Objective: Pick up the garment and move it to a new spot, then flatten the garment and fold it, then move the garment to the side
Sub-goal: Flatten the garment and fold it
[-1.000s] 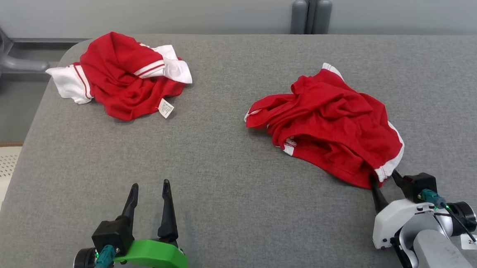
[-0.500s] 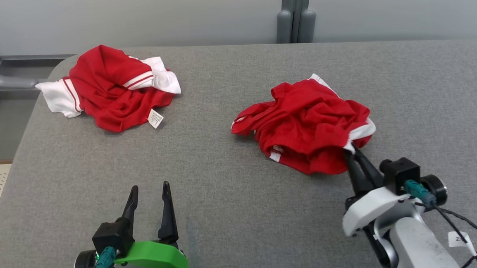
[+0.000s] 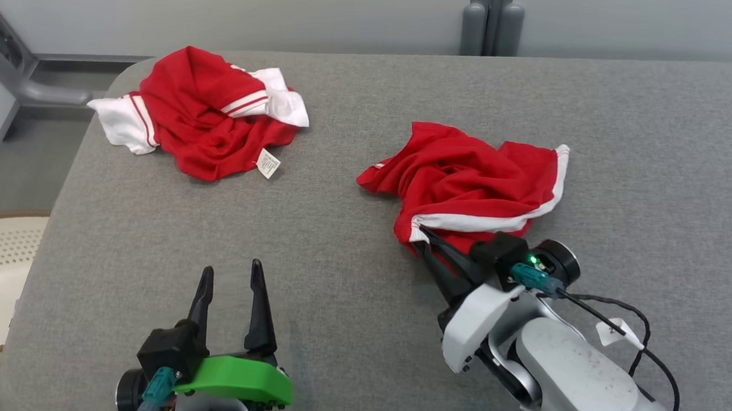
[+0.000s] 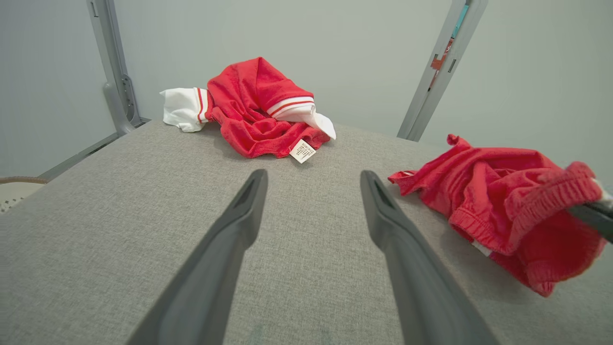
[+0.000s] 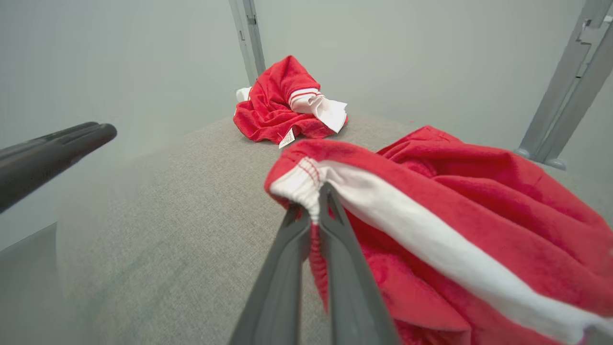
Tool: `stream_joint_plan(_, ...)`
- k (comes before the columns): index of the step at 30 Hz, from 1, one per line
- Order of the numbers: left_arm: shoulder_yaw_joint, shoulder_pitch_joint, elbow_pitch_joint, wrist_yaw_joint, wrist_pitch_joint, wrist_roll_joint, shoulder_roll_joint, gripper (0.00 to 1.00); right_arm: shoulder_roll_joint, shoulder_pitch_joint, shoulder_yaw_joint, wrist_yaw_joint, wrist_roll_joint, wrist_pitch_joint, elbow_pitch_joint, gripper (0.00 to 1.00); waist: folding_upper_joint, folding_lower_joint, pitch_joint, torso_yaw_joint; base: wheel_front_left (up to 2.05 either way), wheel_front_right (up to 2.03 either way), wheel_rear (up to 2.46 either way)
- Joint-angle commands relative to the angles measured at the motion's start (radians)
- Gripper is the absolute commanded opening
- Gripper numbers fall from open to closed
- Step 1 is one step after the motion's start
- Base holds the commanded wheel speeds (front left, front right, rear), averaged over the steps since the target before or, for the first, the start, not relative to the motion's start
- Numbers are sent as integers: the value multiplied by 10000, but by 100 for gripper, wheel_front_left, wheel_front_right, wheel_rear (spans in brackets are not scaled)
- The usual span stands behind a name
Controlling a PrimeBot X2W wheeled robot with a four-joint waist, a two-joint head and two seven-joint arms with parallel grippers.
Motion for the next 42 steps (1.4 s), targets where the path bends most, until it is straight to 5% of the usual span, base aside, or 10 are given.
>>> stream_joint_plan(1,-2,-202,-70,44,-1,-27,22,100,-35,-300,189,-10,-72,44,210,0,0,0,278,401,0,0,0)
stream_joint_plan(9,-169,-339,-139,31,-1,-70,21,100,-32,-1068,1102,-10,340,45,1412,4,0,0,448,940,0,0,0)
stream_joint_plan(10,-182,-338,-136,44,-2,-73,21,100,-34,-1111,1215,-10,402,7,1496,44,0,0,449,958,0,0,0)
stream_joint_plan(11,-188,-332,-127,61,-2,-75,21,100,-29,-1133,1401,-9,506,-51,1543,100,0,0,443,966,0,0,0)
stream_joint_plan(20,-35,-41,64,-21,-2,187,22,100,-29,-1005,2329,-10,1504,-464,1264,100,0,0,-3,369,0,0,0)
stream_joint_plan(26,30,200,159,-114,-2,352,22,100,-35,-634,1860,-10,1732,-639,762,100,0,0,-641,-275,0,0,0)
stream_joint_plan(35,-75,495,164,-158,-2,383,24,100,-35,17,-496,-10,660,-685,856,100,0,0,-1038,-1001,0,0,0)
stream_joint_plan(42,-325,377,66,-127,-1,303,24,100,-24,132,-3142,-10,-1544,-634,2061,100,0,0,-722,-1014,0,0,0)
